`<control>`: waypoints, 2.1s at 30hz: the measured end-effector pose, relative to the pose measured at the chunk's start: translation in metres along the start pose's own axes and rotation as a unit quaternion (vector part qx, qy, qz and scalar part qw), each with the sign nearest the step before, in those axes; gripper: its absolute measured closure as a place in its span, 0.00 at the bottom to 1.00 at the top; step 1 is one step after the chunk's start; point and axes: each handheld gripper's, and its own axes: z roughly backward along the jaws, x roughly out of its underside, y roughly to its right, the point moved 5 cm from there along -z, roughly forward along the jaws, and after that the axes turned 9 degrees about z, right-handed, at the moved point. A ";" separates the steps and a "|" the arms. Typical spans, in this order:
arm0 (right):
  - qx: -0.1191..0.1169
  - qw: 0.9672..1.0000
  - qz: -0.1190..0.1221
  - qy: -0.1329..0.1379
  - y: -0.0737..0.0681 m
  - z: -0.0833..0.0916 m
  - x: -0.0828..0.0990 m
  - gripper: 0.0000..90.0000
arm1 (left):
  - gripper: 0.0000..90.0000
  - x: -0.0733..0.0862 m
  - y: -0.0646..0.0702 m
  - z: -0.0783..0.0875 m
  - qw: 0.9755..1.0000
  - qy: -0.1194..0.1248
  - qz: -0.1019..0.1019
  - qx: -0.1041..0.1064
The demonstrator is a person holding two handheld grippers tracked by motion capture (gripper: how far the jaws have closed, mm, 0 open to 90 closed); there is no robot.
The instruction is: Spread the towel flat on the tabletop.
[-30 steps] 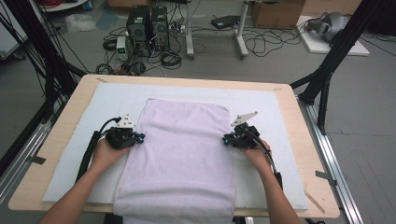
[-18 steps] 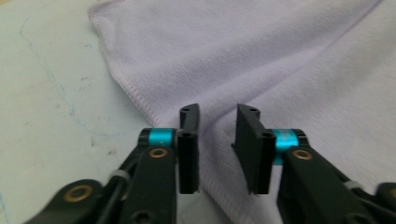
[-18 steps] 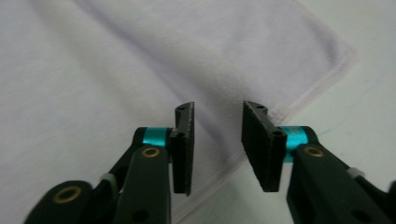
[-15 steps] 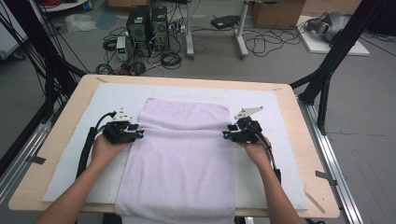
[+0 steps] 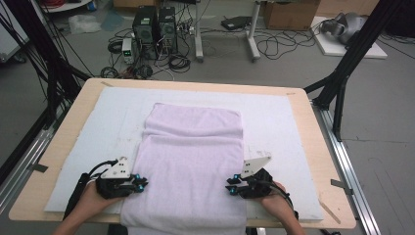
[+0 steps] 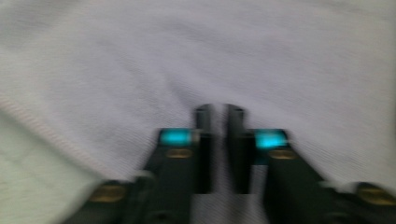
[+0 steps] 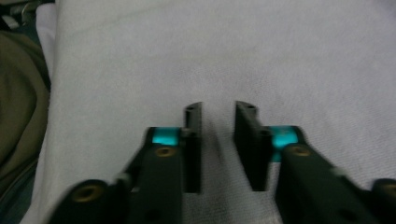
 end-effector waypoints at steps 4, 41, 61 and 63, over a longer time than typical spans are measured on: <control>-0.027 1.000 0.004 -0.005 -0.009 0.005 0.001 0.98 | 0.98 0.008 0.008 0.012 1.000 0.001 0.005 0.016; 0.092 0.993 -0.062 0.046 0.076 0.015 -0.015 0.57 | 0.54 -0.051 -0.058 -0.010 0.994 0.061 0.060 -0.070; 0.113 0.989 -0.092 0.027 0.126 0.018 -0.033 0.36 | 0.48 -0.092 -0.099 -0.002 0.989 0.075 0.087 -0.091; 0.112 0.989 -0.093 0.026 0.126 0.018 -0.033 0.36 | 0.48 -0.091 -0.099 -0.002 0.990 0.069 0.089 -0.088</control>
